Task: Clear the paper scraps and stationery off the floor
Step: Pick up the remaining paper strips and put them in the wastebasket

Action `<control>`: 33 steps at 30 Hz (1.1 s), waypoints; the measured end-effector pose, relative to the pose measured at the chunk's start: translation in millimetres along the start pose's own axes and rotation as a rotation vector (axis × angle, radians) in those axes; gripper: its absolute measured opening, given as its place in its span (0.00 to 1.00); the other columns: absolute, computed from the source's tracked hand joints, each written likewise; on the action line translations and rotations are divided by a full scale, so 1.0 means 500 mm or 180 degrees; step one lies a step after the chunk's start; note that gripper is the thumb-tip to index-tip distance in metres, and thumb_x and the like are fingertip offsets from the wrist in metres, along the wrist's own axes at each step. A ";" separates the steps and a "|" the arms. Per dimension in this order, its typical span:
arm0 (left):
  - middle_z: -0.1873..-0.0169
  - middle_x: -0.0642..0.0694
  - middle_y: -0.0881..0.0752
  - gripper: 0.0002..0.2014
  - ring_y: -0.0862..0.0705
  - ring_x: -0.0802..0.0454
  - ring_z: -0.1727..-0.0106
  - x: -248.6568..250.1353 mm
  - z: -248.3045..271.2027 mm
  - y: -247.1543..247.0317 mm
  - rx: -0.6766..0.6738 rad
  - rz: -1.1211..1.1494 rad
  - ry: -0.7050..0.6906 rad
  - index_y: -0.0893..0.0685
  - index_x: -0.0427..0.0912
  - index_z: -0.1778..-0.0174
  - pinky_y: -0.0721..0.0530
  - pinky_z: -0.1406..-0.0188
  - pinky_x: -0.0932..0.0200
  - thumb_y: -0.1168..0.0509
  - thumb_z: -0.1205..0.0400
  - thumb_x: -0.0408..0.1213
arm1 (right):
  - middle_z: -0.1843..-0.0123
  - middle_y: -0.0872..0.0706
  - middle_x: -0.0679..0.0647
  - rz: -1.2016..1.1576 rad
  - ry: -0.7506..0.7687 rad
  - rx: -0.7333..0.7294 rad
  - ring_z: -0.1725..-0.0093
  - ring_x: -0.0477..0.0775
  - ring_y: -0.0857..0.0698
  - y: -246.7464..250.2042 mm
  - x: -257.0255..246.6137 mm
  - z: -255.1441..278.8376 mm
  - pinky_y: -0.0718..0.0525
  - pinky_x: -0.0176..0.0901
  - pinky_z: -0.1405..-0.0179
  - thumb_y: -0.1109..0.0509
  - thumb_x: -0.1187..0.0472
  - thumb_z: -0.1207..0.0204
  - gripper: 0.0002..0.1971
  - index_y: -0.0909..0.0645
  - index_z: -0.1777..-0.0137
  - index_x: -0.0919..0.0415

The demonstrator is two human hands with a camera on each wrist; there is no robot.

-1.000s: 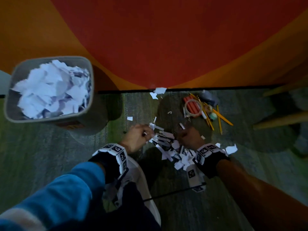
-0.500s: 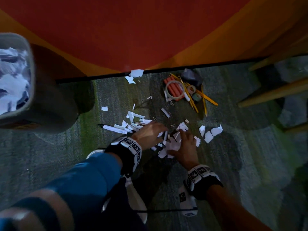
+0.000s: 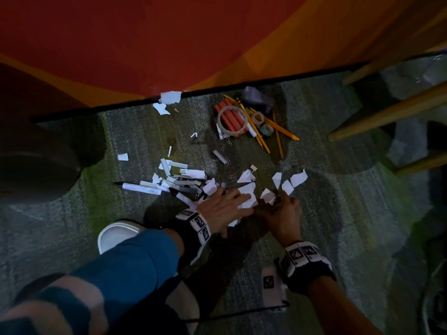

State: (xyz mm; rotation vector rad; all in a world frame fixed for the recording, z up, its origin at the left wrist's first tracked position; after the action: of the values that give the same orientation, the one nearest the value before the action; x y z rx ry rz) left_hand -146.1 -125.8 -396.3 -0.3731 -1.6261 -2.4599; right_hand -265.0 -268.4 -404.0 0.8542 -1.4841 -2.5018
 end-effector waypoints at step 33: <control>0.52 0.39 0.09 0.11 0.09 0.48 0.57 -0.229 0.187 0.104 0.2245 0.4476 0.2313 0.15 0.34 0.40 0.08 0.56 0.48 0.32 0.17 0.24 | 0.37 0.22 0.64 -0.0118 0.0640 -0.0119 0.37 0.68 0.23 -0.070 -0.198 -0.063 0.21 0.55 0.39 0.25 0.65 0.25 0.22 0.17 0.30 0.61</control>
State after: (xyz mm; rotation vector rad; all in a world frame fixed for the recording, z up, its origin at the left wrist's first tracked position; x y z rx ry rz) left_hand -11.7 -59.7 -349.9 -0.2776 -1.0908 -0.7627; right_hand -159.3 -238.3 -404.2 1.0994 -1.3650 -2.3777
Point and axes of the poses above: each hand's wrist, its own z-axis away from the middle knuckle, its own y-axis out of the back of the hand, x = y × z, the point moved 5 cm from there along -z, towards the middle knuckle
